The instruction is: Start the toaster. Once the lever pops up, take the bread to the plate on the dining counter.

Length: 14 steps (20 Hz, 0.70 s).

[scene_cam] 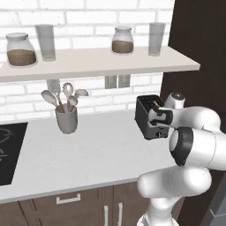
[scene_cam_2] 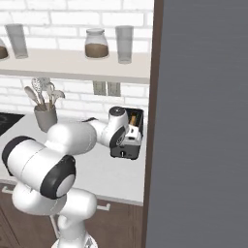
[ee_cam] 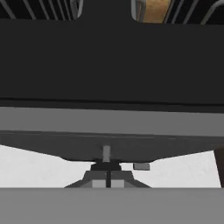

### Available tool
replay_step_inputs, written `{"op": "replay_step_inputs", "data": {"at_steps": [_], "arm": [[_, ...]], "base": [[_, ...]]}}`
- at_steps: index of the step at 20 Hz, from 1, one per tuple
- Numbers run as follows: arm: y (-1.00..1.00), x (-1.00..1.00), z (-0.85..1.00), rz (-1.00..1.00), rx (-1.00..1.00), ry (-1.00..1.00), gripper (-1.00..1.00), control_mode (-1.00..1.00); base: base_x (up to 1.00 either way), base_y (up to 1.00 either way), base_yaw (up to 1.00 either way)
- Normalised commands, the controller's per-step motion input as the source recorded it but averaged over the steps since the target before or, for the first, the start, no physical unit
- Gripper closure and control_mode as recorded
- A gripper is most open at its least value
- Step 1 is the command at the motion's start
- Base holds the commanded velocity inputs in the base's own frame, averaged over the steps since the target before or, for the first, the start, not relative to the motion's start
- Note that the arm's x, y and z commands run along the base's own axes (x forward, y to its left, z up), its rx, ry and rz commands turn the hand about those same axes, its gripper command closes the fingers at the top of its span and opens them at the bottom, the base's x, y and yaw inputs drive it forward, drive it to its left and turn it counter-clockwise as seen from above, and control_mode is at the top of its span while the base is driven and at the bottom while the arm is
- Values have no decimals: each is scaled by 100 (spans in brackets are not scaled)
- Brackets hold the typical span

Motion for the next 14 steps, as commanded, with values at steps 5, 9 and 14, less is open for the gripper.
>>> {"op": "replay_step_inputs", "data": {"at_steps": [5, 9, 14], "arm": [[5, -21, -87, 0, -5, 1, 100, -100], [0, -46, 10, 0, -1, -9, 100, -100], [-8, -80, 99, 0, 2, -22, 100, -100]], "base": [[0, 0, 0], [0, 0, 0], [0, 0, 0]]}}
